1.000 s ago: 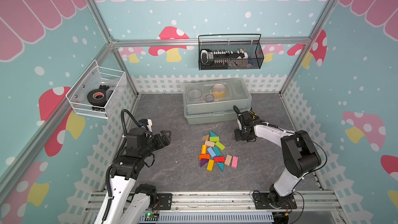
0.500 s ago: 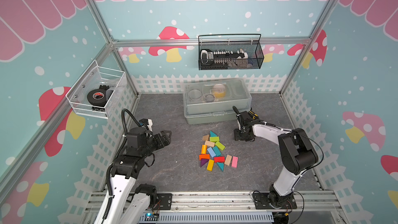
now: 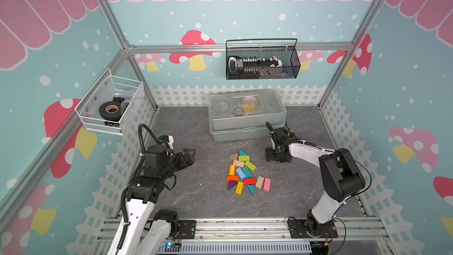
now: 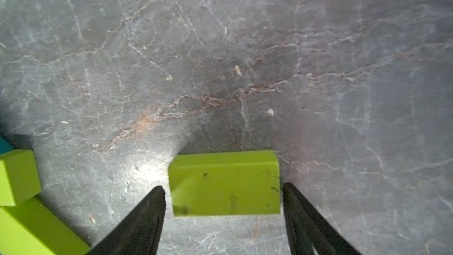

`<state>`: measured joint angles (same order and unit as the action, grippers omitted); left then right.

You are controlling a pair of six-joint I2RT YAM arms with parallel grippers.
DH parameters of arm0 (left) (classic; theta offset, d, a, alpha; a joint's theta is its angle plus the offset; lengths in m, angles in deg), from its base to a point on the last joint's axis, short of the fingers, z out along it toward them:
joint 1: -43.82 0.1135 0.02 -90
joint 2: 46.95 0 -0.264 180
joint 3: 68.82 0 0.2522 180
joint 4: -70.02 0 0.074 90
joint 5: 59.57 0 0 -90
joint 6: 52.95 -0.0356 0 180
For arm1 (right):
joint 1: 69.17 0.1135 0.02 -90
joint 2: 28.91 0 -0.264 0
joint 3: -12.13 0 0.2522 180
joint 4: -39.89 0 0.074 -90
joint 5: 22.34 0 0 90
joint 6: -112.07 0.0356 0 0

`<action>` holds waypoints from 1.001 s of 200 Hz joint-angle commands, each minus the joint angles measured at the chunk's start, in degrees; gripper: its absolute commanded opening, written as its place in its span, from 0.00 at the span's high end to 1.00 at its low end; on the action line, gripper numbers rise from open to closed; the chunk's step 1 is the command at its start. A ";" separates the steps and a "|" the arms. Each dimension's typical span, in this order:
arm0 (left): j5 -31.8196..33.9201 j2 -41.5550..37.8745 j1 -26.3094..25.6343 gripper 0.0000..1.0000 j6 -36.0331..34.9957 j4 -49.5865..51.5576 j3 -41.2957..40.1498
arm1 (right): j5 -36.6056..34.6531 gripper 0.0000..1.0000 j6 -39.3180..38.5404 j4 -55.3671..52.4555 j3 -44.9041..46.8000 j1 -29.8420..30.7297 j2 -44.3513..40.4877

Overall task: Assemble a piece of candy with building blocks
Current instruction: Place the building block at the center of the board, then pick up the building block from the center of the board.

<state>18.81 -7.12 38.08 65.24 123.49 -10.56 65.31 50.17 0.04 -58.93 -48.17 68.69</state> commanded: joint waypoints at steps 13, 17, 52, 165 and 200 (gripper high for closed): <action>-1.71 0.83 0.27 0.13 -1.46 0.86 -0.38 | -4.12 0.18 0.08 -3.32 2.48 0.14 -8.27; -1.88 0.93 0.25 0.14 -1.47 0.88 -0.29 | -4.44 0.18 -0.05 -3.48 3.10 0.14 -9.49; -1.75 2.28 -0.53 0.17 -0.90 0.90 -0.19 | -1.43 0.22 0.82 -5.75 8.64 0.16 -19.49; -1.78 1.19 -1.29 0.17 -1.36 0.99 -0.28 | 3.68 0.33 13.35 -7.98 16.79 16.22 -24.39; -2.27 1.74 -1.27 0.17 -1.35 1.07 -0.19 | 3.28 0.34 13.65 -6.73 16.32 18.59 -19.52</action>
<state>17.67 -5.30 36.99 65.10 123.88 -10.56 69.44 61.27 -7.54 -42.84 -30.71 46.53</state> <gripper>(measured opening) 0.831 0.664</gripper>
